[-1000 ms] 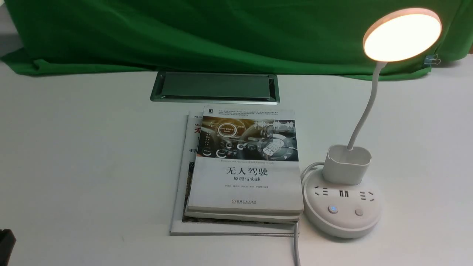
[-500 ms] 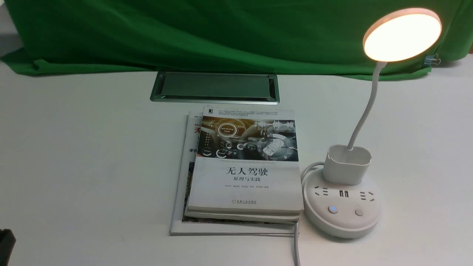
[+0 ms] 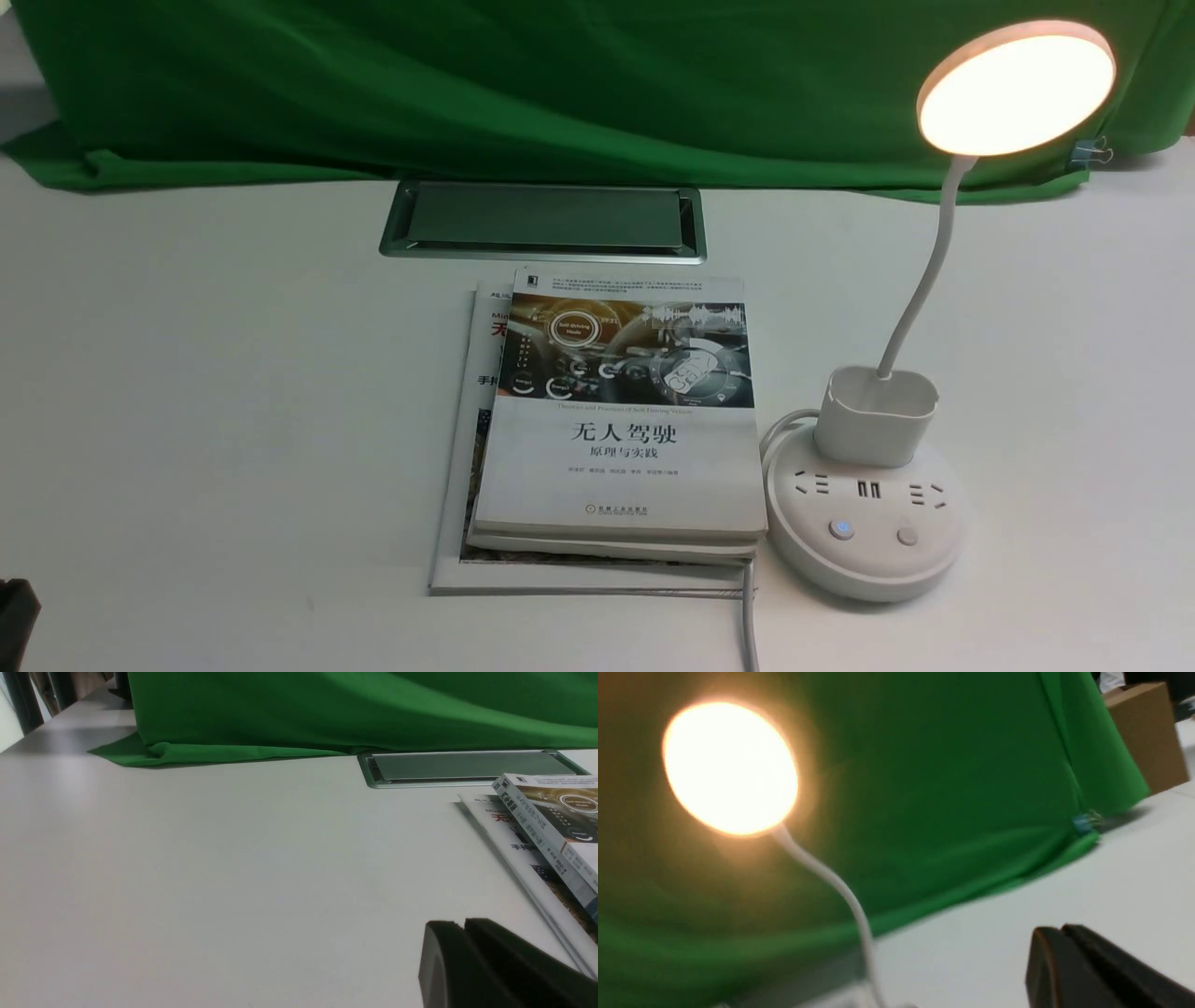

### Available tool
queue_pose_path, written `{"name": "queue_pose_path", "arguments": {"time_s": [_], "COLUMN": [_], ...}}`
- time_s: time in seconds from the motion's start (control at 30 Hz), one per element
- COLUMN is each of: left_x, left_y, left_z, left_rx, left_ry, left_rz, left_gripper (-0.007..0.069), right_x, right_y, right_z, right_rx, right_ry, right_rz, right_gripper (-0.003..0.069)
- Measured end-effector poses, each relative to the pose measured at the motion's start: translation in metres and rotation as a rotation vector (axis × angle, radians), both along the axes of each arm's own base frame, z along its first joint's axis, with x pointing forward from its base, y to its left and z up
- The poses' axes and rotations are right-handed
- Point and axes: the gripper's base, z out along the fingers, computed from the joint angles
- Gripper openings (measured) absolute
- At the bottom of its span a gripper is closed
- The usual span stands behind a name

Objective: Turn off the desk lamp on the white desktop by hand.
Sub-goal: 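Press the power button on the lamp base to turn the lamp off with the right gripper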

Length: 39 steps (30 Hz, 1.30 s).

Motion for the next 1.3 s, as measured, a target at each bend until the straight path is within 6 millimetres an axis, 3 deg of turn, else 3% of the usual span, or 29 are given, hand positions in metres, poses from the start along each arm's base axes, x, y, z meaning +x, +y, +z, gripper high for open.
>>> {"name": "queue_pose_path", "arguments": {"time_s": [0.2, 0.3, 0.4, 0.43, 0.5, 0.53, 0.57, 0.63, 0.77, 0.8, 0.83, 0.87, 0.9, 1.1, 1.3], "left_x": [0.0, 0.0, 0.0, 0.0, 0.0, 0.0, 0.0, 0.0, 0.0, 0.0, 0.0, 0.0, 0.0, 0.0, 0.0], "left_y": [0.0, 0.0, 0.0, 0.0, 0.0, 0.0, 0.0, 0.0, 0.0, 0.0, 0.0, 0.0, 0.0, 0.0, 0.0], "left_z": [0.0, 0.0, 0.0, 0.0, 0.0, 0.0, 0.0, 0.0, 0.0, 0.0, 0.0, 0.0, 0.0, 0.0, 0.0], "left_rx": [0.001, 0.001, 0.001, 0.001, 0.001, 0.001, 0.001, 0.001, 0.001, 0.001, 0.001, 0.001, 0.001, 0.0, 0.0], "left_ry": [0.0, 0.0, 0.0, 0.0, 0.0, 0.0, 0.0, 0.0, 0.0, 0.0, 0.0, 0.0, 0.0, 0.0, 0.0], "left_rz": [0.0, 0.0, 0.0, 0.0, 0.0, 0.0, 0.0, 0.0, 0.0, 0.0, 0.0, 0.0, 0.0, 0.0, 0.0], "left_gripper": [0.002, 0.002, 0.002, 0.002, 0.002, 0.002, 0.002, 0.002, 0.002, 0.002, 0.002, 0.002, 0.002, 0.002, 0.002], "right_x": [-0.001, 0.001, 0.007, 0.008, 0.024, 0.032, 0.035, 0.066, 0.12, 0.123, 0.143, 0.145, 0.163, 0.193, 0.2], "right_y": [0.0, 0.001, 0.006, 0.006, 0.013, 0.016, 0.017, 0.025, 0.04, 0.041, 0.05, 0.053, 0.066, 0.1, 0.115], "right_z": [0.003, 0.01, 0.041, 0.042, 0.075, 0.081, 0.084, 0.092, 0.08, 0.079, 0.066, 0.066, 0.05, 0.005, -0.016], "right_rx": [0.055, 0.025, -0.135, -0.15, -0.322, -0.38, -0.381, -0.5, -0.584, -0.587, -0.606, -0.613, -0.645, -0.703, -0.722], "right_ry": [-0.036, 0.05, 0.209, 0.237, 0.434, 0.552, 0.555, 0.804, 1.024, 1.032, 1.093, 1.095, 1.153, 1.228, 1.246], "right_rz": [0.007, 0.026, 0.074, 0.082, 0.161, 0.207, 0.21, 0.3, 0.41, 0.417, 0.469, 0.481, 0.54, 0.635, 0.664], "right_gripper": [0.0036, 0.0036, 0.0039, 0.0038, 0.0036, 0.0036, 0.0036, 0.0036, 0.0035, 0.0035, 0.0035, 0.0035, 0.0035, 0.0035, 0.0035]}}
